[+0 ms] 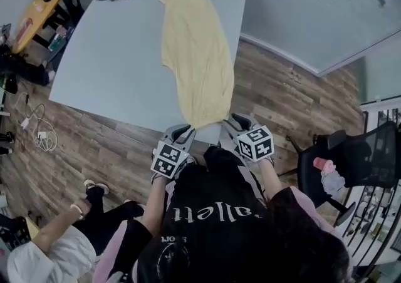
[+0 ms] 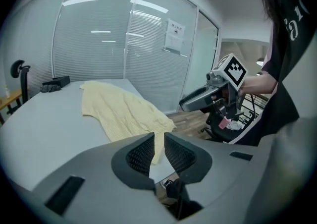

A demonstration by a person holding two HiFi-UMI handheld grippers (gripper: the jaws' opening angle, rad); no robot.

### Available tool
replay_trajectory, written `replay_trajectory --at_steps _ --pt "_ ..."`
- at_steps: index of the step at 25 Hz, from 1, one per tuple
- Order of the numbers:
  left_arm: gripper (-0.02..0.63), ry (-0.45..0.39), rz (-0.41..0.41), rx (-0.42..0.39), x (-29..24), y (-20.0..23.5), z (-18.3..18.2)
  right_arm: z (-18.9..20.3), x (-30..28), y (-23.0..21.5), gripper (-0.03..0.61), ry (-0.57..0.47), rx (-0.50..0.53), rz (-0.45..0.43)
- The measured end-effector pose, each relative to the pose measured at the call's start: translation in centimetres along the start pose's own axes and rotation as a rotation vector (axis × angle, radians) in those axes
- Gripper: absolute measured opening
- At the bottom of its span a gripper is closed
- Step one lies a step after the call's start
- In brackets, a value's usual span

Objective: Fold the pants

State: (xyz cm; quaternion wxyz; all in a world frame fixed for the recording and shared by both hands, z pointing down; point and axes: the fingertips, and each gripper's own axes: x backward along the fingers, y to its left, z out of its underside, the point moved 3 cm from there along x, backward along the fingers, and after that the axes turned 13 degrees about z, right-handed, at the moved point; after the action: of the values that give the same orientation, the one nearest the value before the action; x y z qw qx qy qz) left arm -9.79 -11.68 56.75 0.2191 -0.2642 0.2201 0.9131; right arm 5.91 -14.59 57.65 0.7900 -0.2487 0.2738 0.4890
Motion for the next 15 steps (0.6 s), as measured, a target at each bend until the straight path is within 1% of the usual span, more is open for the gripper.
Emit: replay_trajectory --at_steps 2,3,4,5,6,7,9,12,15 --pt "0.079 0.036 -0.005 0.014 -1.3 0.5 0.7 0.8 -1.4 -1.3 0.151 0.037 -0.011 0.001" --pt "0.111 0.060 -0.005 0.017 -2.0 0.7 1.1 1.2 -2.1 -1.9 0.161 0.056 -0.033 -0.001" --pt "0.160 0.089 -0.005 0.016 -2.6 0.9 1.6 1.6 -2.7 -2.4 0.180 0.076 -0.066 -0.008" --pt "0.191 0.120 -0.008 0.009 -3.1 1.1 2.0 1.9 -3.4 -2.7 0.214 0.097 -0.108 -0.018" --pt "0.195 0.151 -0.013 -0.004 -3.7 1.2 2.5 2.3 -3.9 -3.0 0.247 0.116 -0.151 -0.029" --pt "0.195 0.181 -0.019 -0.020 -4.1 1.4 2.9 2.6 -4.4 -3.3 0.259 0.132 -0.192 -0.039" --pt "0.195 0.239 -0.032 -0.057 -4.9 1.6 3.6 3.2 -5.3 -3.5 0.264 0.163 -0.263 -0.057" --pt "0.195 0.315 -0.051 -0.103 -5.9 1.9 4.4 4.2 -6.5 -3.1 0.265 0.203 -0.342 -0.101" --pt "0.195 0.358 -0.064 -0.125 -6.6 2.3 4.9 4.8 -7.2 -2.7 0.260 0.227 -0.395 -0.141"
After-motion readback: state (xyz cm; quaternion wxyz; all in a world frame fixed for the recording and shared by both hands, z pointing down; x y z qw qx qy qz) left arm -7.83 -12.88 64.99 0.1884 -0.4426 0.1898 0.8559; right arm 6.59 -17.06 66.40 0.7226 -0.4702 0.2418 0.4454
